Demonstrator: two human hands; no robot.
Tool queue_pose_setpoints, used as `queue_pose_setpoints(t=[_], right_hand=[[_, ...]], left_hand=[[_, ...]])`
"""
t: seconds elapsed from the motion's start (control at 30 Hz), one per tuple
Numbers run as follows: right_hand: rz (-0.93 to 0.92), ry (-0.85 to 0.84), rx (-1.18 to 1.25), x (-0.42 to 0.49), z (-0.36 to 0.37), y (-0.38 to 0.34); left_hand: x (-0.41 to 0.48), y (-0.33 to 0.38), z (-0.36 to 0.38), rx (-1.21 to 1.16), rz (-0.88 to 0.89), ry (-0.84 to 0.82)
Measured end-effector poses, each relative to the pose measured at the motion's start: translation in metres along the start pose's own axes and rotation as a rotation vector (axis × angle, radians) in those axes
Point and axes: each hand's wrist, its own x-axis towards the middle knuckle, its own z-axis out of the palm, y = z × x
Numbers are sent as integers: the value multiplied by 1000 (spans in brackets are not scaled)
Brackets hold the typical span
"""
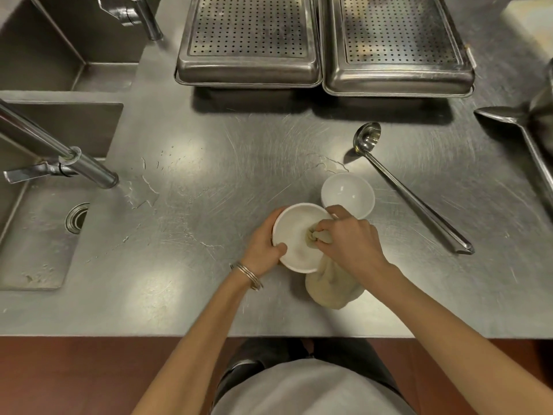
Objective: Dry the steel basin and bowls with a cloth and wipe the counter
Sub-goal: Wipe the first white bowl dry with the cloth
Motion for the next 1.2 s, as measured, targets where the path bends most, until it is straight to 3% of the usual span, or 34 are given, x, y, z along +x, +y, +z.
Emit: queue_pose_setpoints(t=[0.1,0.27,0.33,0.4,0.6,0.67,0.73,0.87,0.93,1.0,1.1,1.2], right_hand=[[-7,7,6,7,-2,-3],[100,38,82,9,6,-1],[87,-5,84,5,10,0],[52,-57,43,4,8,2],[-243,-73,-229,4,5,-2],[-241,-75,-217,6,7,-3],[-163,-56,-176,11,5,1],[-21,-13,1,13,9,10],[-35,-6,67,11,11,10],[-100,52,67,6,9,13],[-225,297,89,-4,4,10],[-293,239,179,-4,3,-3]], left_hand=[[14,9,-17,-82,-102,-145],[-9,-1,23,34,-12,399],[-16,-6,33,93,11,456],[-16,-9,28,107,39,374],[14,13,-15,266,37,-209],[25,13,-22,288,4,-299],[20,5,-16,227,30,-197],[-9,-11,17,160,8,229],[-15,-12,27,142,0,332],[-16,-12,28,84,-9,367],[-13,-8,20,174,-55,370],[-10,3,13,256,-40,274]])
